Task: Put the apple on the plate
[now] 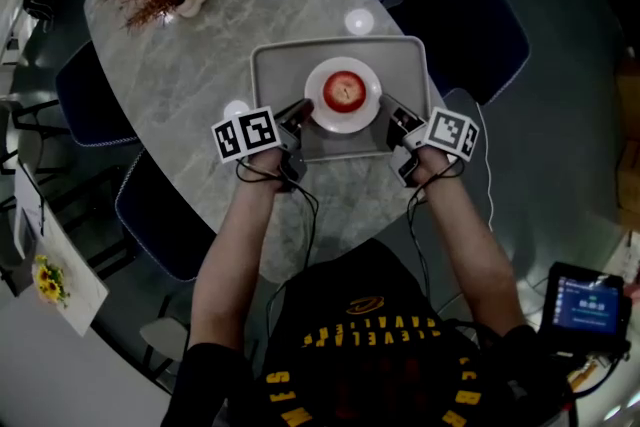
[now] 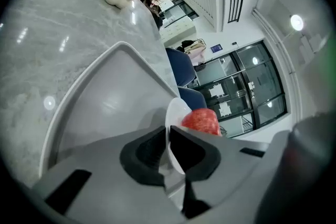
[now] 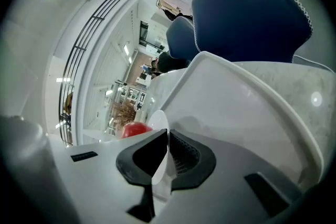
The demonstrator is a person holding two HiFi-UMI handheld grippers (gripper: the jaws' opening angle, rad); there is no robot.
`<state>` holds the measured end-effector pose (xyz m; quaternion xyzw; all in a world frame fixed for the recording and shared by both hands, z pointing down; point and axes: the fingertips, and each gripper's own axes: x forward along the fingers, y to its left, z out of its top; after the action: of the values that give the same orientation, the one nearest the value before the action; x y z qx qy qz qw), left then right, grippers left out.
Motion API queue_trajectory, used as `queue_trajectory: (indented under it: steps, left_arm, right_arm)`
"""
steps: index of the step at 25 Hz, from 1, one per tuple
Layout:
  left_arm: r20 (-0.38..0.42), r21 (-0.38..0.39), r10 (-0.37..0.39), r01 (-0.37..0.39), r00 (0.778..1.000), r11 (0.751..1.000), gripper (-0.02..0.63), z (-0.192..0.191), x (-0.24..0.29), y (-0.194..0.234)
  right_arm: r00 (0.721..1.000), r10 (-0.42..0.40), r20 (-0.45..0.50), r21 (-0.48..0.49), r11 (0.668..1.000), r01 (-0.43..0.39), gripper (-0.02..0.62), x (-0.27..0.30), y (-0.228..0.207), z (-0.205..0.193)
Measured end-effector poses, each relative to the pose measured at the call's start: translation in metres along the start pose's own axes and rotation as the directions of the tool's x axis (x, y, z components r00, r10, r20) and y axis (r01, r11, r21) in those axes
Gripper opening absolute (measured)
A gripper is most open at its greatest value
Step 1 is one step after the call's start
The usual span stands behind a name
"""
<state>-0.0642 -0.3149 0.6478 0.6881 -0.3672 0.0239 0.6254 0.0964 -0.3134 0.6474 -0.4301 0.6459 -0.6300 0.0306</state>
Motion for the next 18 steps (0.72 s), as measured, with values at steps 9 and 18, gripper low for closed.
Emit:
queue_trajectory:
  steps: [9,18]
  left_arm:
    - [-0.033,0.021,0.061,-0.060,0.998,0.998,0.025,-0.003,0.006,0.007]
    - [-0.064,0.055,0.119,-0.116,0.991,0.992,0.025,-0.006,0.010,0.010]
  right_arm:
    - [1.000,-0.011,-0.020,-0.060,0.998,0.010,0.025,0.006,-0.005,0.000]
    - [0.996,-0.073,-0.053,-0.102,0.993,0.067,0.025,0.011,-0.011,0.004]
